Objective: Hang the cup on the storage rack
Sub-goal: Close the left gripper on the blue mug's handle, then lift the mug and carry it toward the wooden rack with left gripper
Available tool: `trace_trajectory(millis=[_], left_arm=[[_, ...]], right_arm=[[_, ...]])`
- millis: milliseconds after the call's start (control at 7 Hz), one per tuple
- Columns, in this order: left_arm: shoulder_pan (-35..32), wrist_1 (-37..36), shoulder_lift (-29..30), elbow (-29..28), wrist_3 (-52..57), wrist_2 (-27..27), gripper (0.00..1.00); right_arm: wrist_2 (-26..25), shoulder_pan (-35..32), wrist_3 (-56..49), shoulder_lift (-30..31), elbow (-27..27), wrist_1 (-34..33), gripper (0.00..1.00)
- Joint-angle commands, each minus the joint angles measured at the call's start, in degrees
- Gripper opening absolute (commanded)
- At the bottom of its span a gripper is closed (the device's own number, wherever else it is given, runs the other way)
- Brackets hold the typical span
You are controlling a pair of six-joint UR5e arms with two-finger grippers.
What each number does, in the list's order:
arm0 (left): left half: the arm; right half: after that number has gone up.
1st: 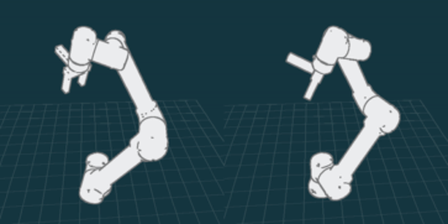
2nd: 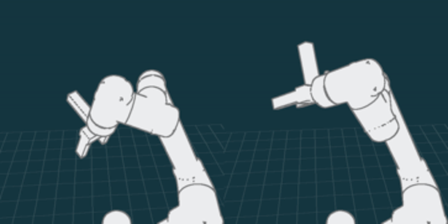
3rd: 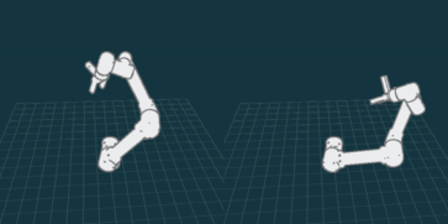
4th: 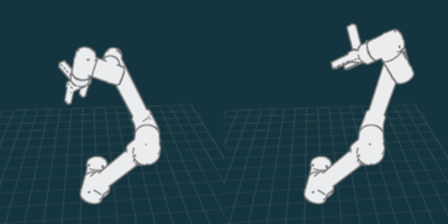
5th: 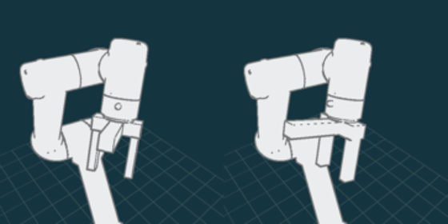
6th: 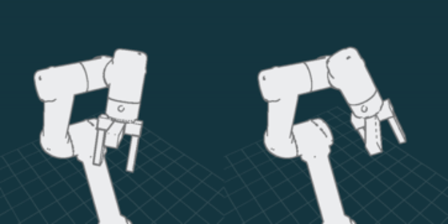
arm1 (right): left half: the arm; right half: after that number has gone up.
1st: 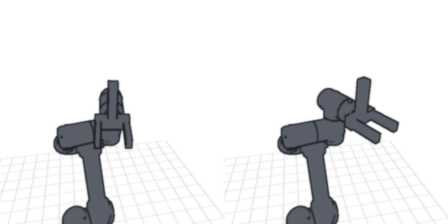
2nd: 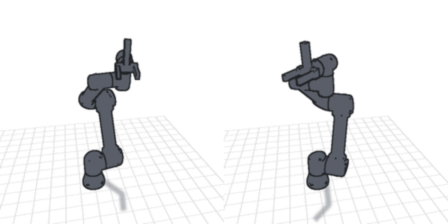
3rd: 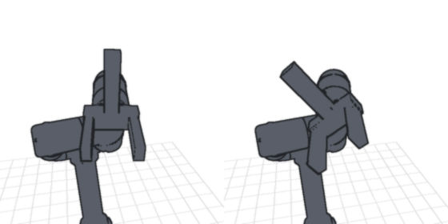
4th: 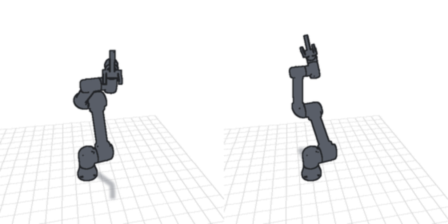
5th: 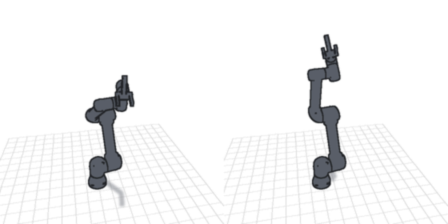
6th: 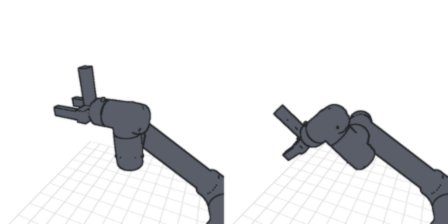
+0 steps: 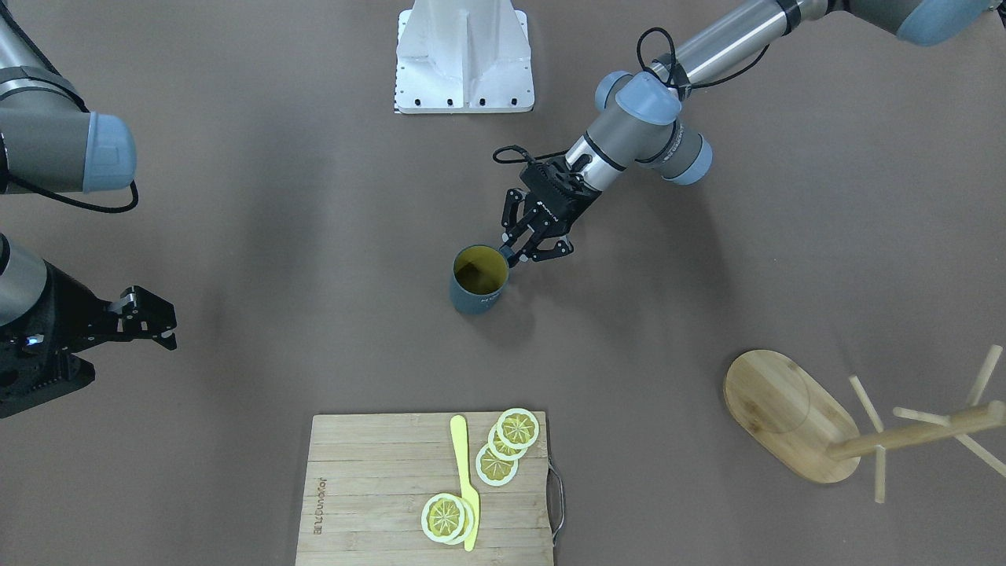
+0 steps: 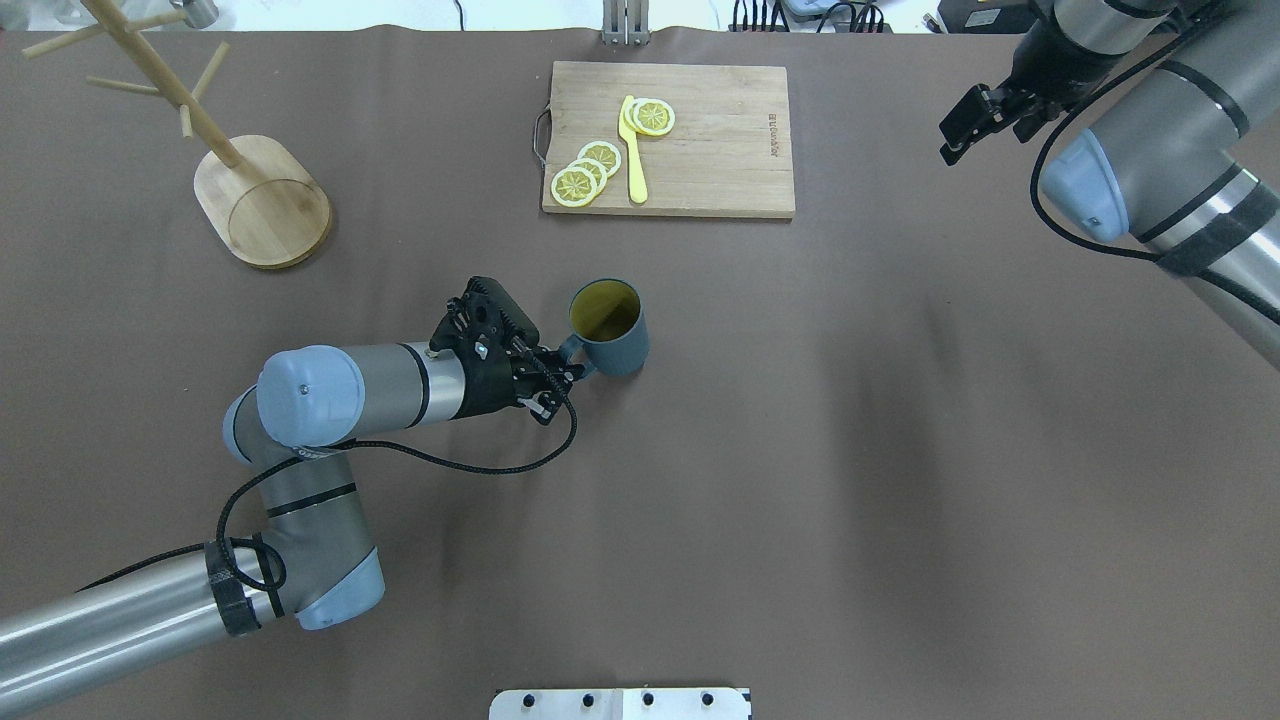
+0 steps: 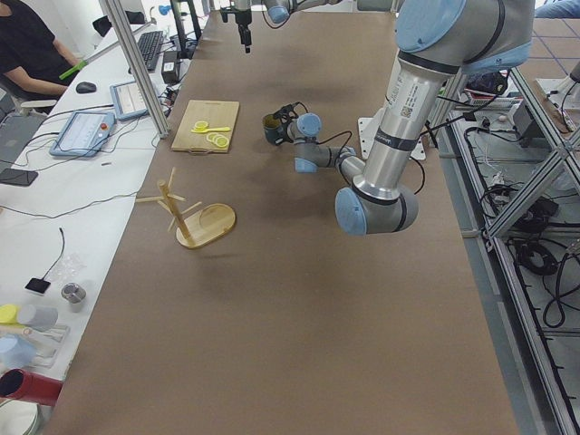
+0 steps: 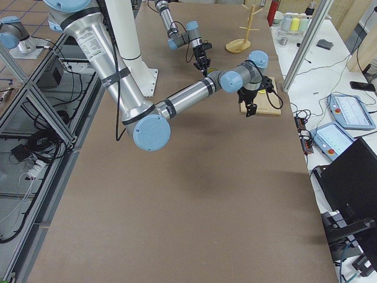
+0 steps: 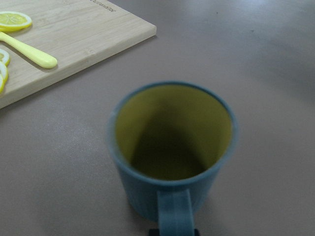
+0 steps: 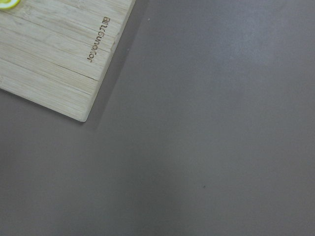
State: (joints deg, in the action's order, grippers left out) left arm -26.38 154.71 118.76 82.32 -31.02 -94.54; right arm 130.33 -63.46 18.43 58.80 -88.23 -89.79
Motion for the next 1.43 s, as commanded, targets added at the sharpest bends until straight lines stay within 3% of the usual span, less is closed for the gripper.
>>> trace_trajectory(millis=[0,429,857,1286], left_arm=[[-1.12,0.15,0.33,0.56,-4.36,-0.38,0.00],[-5.85,5.68,0.95,0.74,-11.76,-3.08,0.00],[-12.89,19.53,-0.19,0.65,-23.89,-3.89,0.00],[-17.83,36.04,-10.43,0.04,-33.21,-9.17,0.00]], right_arm=[[0.01,0.00,0.03,0.00,-0.18,-0.03,0.99],[0.45,-0.09,0.03,0.00,-1.49,-0.03,0.99],[0.19,-0.09,0.03,0.00,-2.29,-0.03,1.00],[-0.42,0.96,0.21,-0.53,-2.47,0.14,0.99]])
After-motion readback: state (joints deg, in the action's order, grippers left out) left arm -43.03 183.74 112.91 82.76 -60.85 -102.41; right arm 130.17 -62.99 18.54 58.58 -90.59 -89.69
